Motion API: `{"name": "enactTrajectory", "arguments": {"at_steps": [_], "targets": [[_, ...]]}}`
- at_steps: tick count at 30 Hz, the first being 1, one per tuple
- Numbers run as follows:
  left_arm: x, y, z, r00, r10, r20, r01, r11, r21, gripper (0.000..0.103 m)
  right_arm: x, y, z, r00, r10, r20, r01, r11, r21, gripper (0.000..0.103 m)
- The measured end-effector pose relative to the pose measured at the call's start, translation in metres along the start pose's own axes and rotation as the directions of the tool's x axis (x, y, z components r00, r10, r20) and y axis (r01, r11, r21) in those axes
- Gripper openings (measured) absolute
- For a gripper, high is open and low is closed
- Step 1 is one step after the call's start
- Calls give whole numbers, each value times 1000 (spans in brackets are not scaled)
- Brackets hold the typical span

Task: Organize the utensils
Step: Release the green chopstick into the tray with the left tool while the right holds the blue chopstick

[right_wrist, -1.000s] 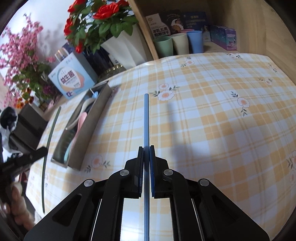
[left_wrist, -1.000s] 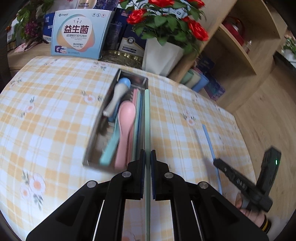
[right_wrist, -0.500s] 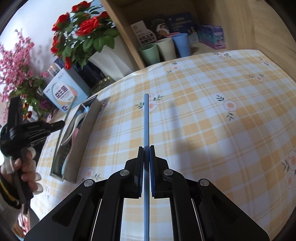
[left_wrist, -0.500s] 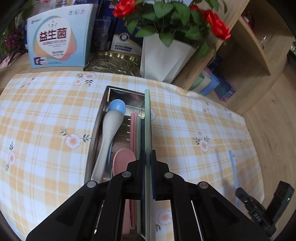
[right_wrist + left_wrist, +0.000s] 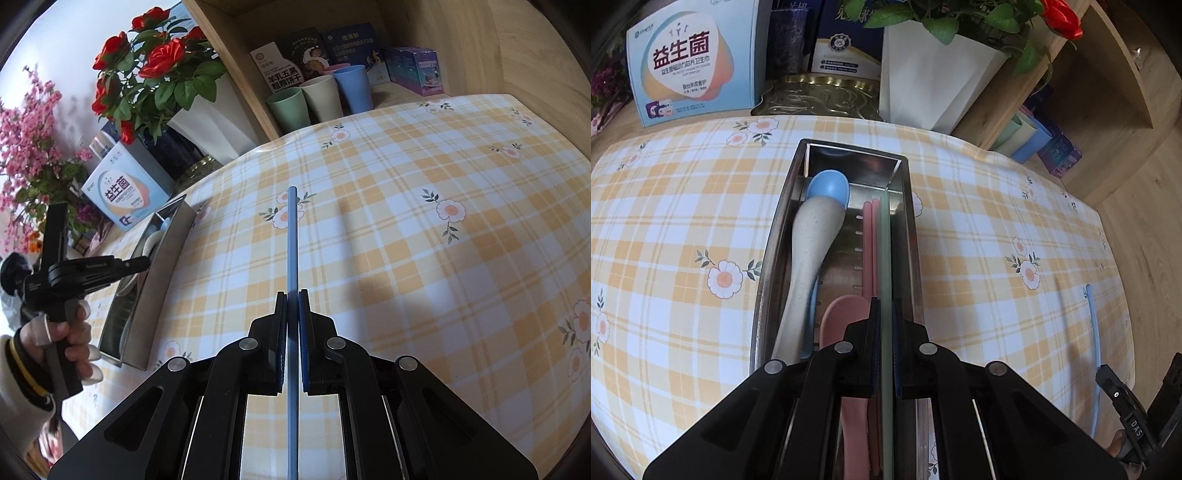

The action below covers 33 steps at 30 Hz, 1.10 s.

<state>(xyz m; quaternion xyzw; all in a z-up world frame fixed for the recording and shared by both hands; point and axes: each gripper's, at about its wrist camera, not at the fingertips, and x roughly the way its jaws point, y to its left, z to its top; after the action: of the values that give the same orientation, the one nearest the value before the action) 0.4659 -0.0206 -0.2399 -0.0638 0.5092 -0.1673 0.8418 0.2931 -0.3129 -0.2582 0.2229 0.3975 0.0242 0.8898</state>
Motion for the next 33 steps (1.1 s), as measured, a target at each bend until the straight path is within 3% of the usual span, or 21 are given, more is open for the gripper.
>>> {"name": "enactTrajectory", "arguments": {"at_steps": [12,22,33], "targets": [[-49,-5,-4,996,15,82,-21,997,72,6,-9,11,5,1000,11,14,-10,1000,-14,6],[-94,4,-31,990,33,139,-48,993,108,7,-15,30,5,1000,12,11,-11,999,-44,6],[-113,24,-58,985,65,158,-83,990,111,12,-12,58,4,1000,4,-21,-6,997,-79,6]]}}
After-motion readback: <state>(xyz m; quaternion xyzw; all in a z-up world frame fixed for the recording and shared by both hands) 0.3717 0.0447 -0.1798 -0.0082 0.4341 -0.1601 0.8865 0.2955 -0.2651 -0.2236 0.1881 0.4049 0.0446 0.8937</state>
